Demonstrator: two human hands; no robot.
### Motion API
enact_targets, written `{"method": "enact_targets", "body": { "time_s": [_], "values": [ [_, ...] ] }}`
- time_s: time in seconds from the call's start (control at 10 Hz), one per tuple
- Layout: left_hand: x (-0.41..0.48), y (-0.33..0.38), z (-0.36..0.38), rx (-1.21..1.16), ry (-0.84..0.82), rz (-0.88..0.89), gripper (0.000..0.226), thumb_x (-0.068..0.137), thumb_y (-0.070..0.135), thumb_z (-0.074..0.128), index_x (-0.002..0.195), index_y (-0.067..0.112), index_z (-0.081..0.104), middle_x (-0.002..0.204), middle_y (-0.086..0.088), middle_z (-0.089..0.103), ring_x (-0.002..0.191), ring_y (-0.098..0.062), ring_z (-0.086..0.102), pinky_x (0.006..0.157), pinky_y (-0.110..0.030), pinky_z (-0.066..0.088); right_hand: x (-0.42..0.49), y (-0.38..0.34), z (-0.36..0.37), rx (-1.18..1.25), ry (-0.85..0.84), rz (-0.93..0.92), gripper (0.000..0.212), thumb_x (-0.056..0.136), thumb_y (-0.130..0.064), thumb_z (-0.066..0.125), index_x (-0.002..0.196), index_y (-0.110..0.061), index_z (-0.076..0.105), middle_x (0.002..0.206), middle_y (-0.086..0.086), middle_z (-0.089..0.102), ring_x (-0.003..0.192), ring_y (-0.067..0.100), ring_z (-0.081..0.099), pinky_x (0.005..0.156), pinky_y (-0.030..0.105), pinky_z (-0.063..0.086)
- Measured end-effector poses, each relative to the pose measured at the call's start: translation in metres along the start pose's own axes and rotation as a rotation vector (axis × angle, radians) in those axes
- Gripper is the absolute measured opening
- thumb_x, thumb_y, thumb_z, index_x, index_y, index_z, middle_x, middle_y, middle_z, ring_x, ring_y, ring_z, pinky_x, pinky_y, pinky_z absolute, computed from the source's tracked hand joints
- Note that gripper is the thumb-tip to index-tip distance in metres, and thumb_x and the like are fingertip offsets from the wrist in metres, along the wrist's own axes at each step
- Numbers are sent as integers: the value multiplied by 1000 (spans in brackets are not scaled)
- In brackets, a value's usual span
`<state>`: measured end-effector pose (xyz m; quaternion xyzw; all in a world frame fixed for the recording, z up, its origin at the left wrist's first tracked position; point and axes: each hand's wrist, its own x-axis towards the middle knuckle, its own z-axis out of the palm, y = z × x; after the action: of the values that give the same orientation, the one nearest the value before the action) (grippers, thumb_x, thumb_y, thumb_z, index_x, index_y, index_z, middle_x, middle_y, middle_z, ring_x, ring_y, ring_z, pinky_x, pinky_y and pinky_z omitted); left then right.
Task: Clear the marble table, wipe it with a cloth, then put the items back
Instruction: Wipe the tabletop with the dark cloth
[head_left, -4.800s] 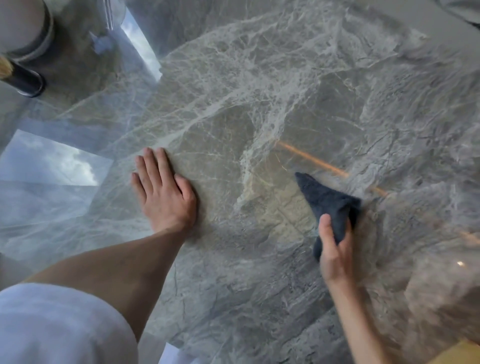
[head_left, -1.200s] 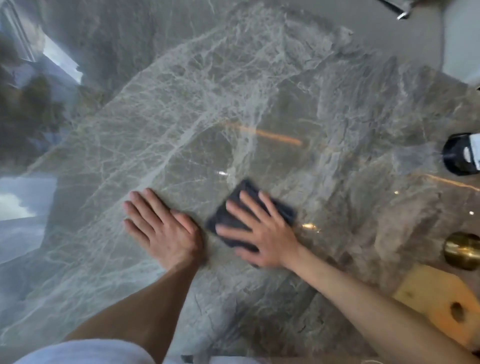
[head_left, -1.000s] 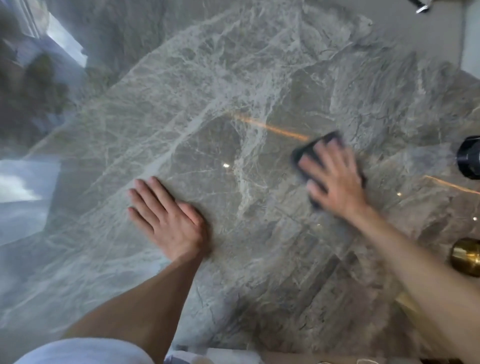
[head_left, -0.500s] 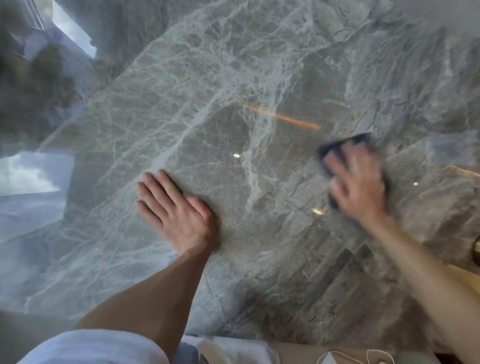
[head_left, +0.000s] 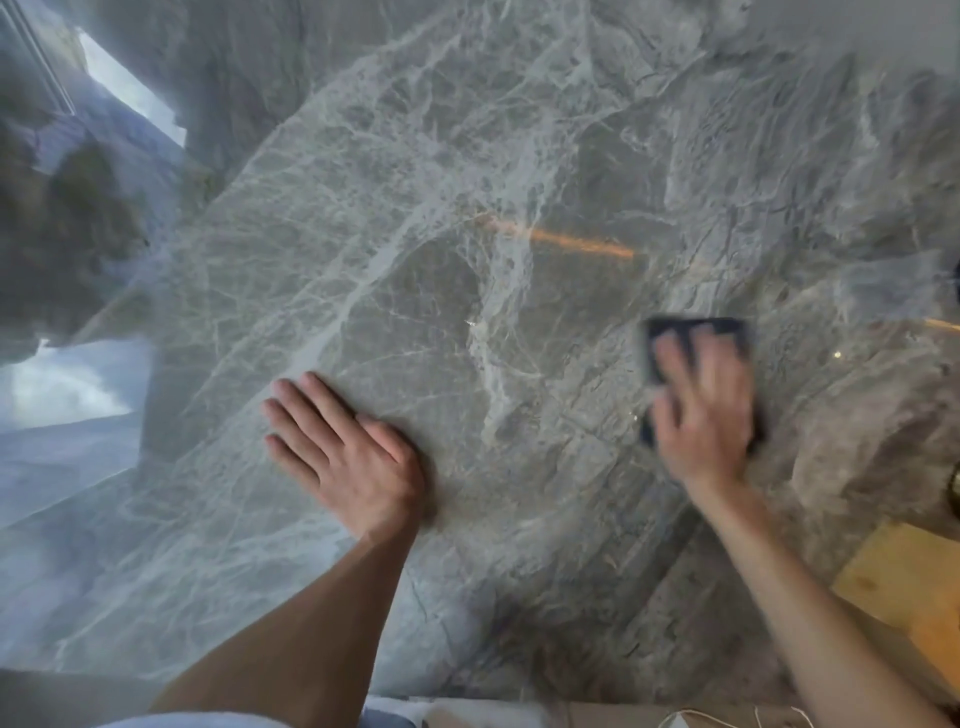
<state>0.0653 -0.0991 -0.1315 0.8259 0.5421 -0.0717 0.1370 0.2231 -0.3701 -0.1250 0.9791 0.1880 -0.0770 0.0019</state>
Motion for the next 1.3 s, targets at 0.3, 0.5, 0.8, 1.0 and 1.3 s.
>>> {"method": "enact_targets", "body": {
  "time_s": [0.3, 0.5, 0.8, 1.0, 1.3],
  "values": [
    [-1, -1, 0, -14, 12, -6, 66, 93, 24, 28, 153, 11, 2, 162, -12, 2, 151, -28, -1, 122, -51, 6, 102, -190, 48, 130, -168, -315, 60, 86, -40, 30, 145, -35, 37, 159, 9, 28, 146, 31, 25, 117, 46, 24],
    [0, -2, -1, -33, 24, 6, 64, 94, 25, 27, 153, 9, 6, 162, -14, 6, 150, -30, 3, 121, -53, 8, 61, -75, -25, -60, 49, -368, 64, 86, -33, 48, 147, -38, 30, 155, 5, 34, 142, 30, 31, 114, 52, 28],
    [1, -3, 0, -77, -3, 15, 64, 93, 25, 24, 153, 9, 5, 162, -15, 4, 150, -30, 2, 121, -54, 9, 87, -181, -14, 138, 241, 654, 60, 90, -43, 33, 148, -30, 30, 157, 14, 26, 145, 41, 20, 113, 60, 18],
    [1, -7, 0, -120, -7, 38, 63, 96, 25, 27, 153, 10, 4, 162, -14, 4, 150, -30, 1, 121, -55, 8, 21, -157, -8, 36, -3, -506, 61, 86, -36, 49, 145, -41, 36, 156, 1, 34, 145, 25, 29, 116, 45, 24],
    [1, -1, -6, -193, -24, 13, 64, 95, 26, 26, 153, 12, 2, 162, -12, 2, 151, -28, -1, 121, -54, 6, 16, -136, -23, 146, 216, 786, 61, 82, -41, 36, 141, -28, 36, 145, 15, 38, 133, 41, 35, 104, 58, 32]
  ]
}}
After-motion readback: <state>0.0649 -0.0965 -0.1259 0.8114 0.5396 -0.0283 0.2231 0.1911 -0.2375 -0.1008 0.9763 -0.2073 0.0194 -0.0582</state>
